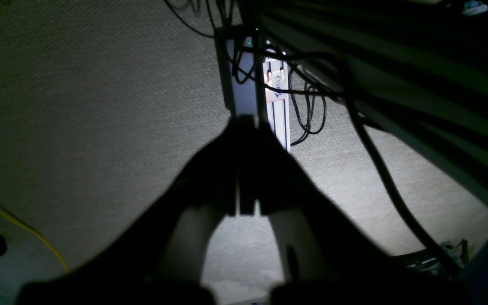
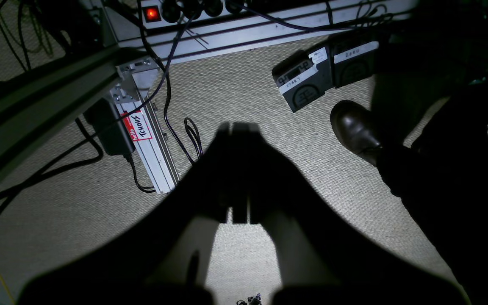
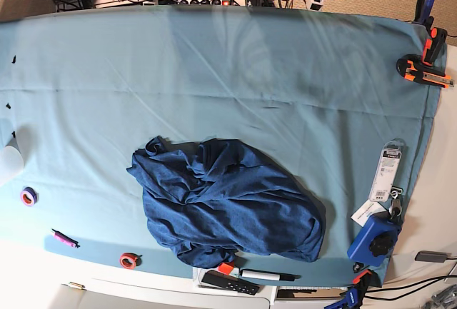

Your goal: Layout the t-shirt on the table in an organized manner, then fold the t-shirt properly

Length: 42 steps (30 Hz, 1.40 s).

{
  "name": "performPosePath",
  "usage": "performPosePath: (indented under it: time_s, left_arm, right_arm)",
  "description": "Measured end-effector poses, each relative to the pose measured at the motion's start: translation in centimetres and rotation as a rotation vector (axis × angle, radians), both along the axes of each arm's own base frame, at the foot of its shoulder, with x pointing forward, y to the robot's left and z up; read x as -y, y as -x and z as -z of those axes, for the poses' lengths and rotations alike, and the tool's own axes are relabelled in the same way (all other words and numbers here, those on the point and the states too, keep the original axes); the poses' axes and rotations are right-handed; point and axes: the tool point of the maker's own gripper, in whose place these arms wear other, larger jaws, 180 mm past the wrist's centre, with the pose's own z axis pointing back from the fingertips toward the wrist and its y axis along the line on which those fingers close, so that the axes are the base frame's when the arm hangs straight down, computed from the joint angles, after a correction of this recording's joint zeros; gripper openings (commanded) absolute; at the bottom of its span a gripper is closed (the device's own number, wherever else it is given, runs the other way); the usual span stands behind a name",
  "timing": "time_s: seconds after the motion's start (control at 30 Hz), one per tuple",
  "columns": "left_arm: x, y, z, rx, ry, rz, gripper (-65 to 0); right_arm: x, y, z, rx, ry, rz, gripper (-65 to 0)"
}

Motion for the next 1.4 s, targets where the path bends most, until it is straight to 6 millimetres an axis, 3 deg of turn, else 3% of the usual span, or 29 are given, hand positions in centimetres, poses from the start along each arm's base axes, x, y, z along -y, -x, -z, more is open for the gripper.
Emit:
performPosePath:
  time_s: [0.4, 0.93, 1.2, 1.4]
  left_arm:
    - [0.0, 0.0, 0.0, 0.000, 0.000, 0.000, -65.0]
    - [0.5, 0.8, -0.3, 0.008, 0.016, 0.003, -65.0]
    - [-2.9, 2.7, -1.4, 0.035, -0.028, 0.028, -65.0]
    - [-4.1, 3.8, -4.0, 0.095, 0.003, 0.009, -65.0]
  right_arm:
    - [0.0, 0.0, 0.0, 0.000, 0.000, 0.000, -65.0]
    - [1.9, 0.8, -0.3, -0.007, 0.030, -0.007, -65.0]
    - [1.8, 2.7, -1.0, 0.026, -0.011, 0.015, -65.0]
    - [3.2, 3.3, -3.1, 0.105, -0.044, 0.015, -65.0]
